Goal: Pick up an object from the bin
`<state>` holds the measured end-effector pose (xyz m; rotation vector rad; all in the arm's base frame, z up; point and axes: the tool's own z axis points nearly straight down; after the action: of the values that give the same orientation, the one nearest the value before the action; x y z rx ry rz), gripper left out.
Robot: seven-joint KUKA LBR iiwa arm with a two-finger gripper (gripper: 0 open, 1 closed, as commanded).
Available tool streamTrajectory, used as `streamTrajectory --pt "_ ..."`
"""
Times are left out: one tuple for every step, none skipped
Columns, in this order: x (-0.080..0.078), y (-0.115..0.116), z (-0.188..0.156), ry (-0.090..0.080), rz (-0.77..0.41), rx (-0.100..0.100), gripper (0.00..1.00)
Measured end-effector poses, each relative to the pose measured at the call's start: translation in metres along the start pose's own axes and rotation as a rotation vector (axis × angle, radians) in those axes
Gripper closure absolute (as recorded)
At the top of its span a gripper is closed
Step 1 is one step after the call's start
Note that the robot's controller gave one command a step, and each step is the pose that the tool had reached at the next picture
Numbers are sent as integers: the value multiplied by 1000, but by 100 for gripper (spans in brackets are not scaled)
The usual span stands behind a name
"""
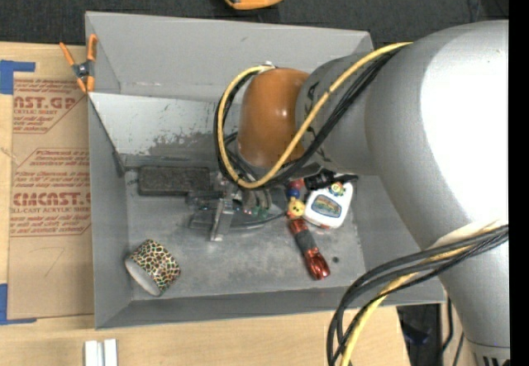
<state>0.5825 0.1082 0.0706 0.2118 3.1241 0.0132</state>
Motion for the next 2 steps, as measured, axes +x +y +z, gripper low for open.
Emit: streamTrajectory --pt "2 -1 -10 7 0 2 100" --pt "2 -1 -36 7 0 4 100"
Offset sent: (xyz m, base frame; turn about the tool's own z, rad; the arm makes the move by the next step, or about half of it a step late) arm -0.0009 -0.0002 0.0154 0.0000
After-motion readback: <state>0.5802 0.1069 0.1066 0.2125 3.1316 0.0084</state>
